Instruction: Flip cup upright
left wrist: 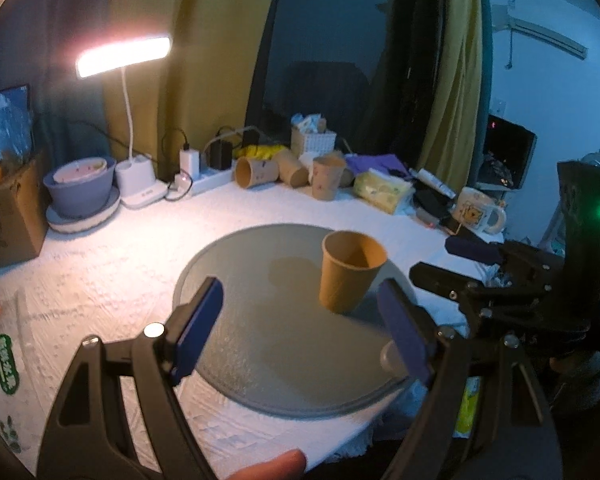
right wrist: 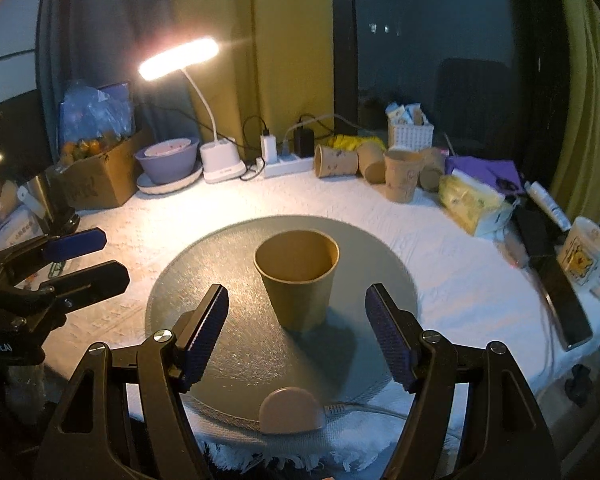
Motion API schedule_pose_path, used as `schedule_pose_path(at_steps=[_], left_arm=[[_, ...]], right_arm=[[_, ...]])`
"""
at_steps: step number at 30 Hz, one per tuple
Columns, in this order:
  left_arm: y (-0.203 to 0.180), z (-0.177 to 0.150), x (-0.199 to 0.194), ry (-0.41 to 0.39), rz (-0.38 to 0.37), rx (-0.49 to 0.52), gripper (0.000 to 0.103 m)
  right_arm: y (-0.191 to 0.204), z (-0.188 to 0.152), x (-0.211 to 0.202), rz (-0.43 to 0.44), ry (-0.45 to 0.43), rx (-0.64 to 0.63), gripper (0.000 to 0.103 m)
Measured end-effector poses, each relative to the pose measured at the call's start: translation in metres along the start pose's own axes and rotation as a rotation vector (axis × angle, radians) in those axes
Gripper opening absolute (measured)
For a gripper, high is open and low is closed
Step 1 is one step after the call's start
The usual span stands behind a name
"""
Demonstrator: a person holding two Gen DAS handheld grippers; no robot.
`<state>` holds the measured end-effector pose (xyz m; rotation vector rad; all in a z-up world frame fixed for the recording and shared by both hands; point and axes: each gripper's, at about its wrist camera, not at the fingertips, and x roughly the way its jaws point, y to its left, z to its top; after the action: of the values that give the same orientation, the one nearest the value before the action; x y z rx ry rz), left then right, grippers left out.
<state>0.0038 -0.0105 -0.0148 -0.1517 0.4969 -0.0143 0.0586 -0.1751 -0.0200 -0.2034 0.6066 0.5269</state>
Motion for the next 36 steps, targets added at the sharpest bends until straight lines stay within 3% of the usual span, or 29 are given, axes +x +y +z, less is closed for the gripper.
schedule_pose_path(at_steps=[23, 32, 36], left_arm=[[-0.026, 0.034, -0.072, -0.258, -0.028, 0.078, 0.081], [-0.017, 0.039, -0.099, -0.354, 0.051, 0.029, 0.081], [-0.012, 0.038, -0.097, -0.34, 0.071, 0.021, 0.081]], right_arm=[[0.012, 0.029, -0.093, -0.053, -0.195, -0.029, 0.074], [0.007, 0.033, -0.123, -0.144, -0.274, -0.002, 0.074], [0.005, 0.033, -0.125, -0.146, -0.276, 0.0, 0.074]])
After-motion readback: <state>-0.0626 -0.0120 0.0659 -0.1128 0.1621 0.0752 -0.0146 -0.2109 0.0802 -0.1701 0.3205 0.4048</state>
